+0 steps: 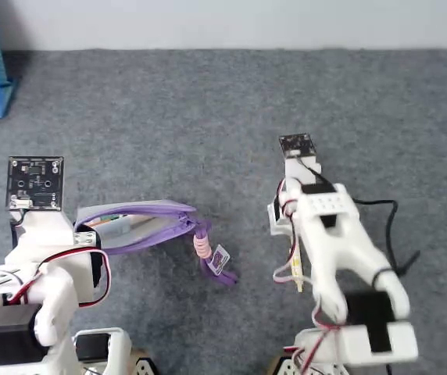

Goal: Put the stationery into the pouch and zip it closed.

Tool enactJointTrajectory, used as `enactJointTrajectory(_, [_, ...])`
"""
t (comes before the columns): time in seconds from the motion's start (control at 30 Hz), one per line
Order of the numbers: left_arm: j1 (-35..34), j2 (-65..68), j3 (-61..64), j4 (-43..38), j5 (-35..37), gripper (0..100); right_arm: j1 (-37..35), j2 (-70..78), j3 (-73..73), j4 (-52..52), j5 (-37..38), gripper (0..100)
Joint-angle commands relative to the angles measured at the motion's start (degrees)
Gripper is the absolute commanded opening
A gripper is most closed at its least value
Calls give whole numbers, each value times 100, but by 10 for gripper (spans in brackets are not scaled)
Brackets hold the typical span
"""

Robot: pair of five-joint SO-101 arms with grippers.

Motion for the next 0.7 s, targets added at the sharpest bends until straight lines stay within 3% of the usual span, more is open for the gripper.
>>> enactJointTrajectory(0.0, [35, 44, -57, 97, 70, 12, 40, 558, -659, -84, 26, 231])
enactJointTrajectory(0.13, [35, 44, -48, 97, 70, 12, 22, 1007, -923, -84, 26, 218])
enactJointTrajectory(0.3, [35, 44, -48, 97, 70, 12, 40, 1086, -993, -84, 26, 9])
enactJointTrajectory(0.67, [35, 44, -48, 97, 70, 12, 57, -734, 202, -22, 53, 8])
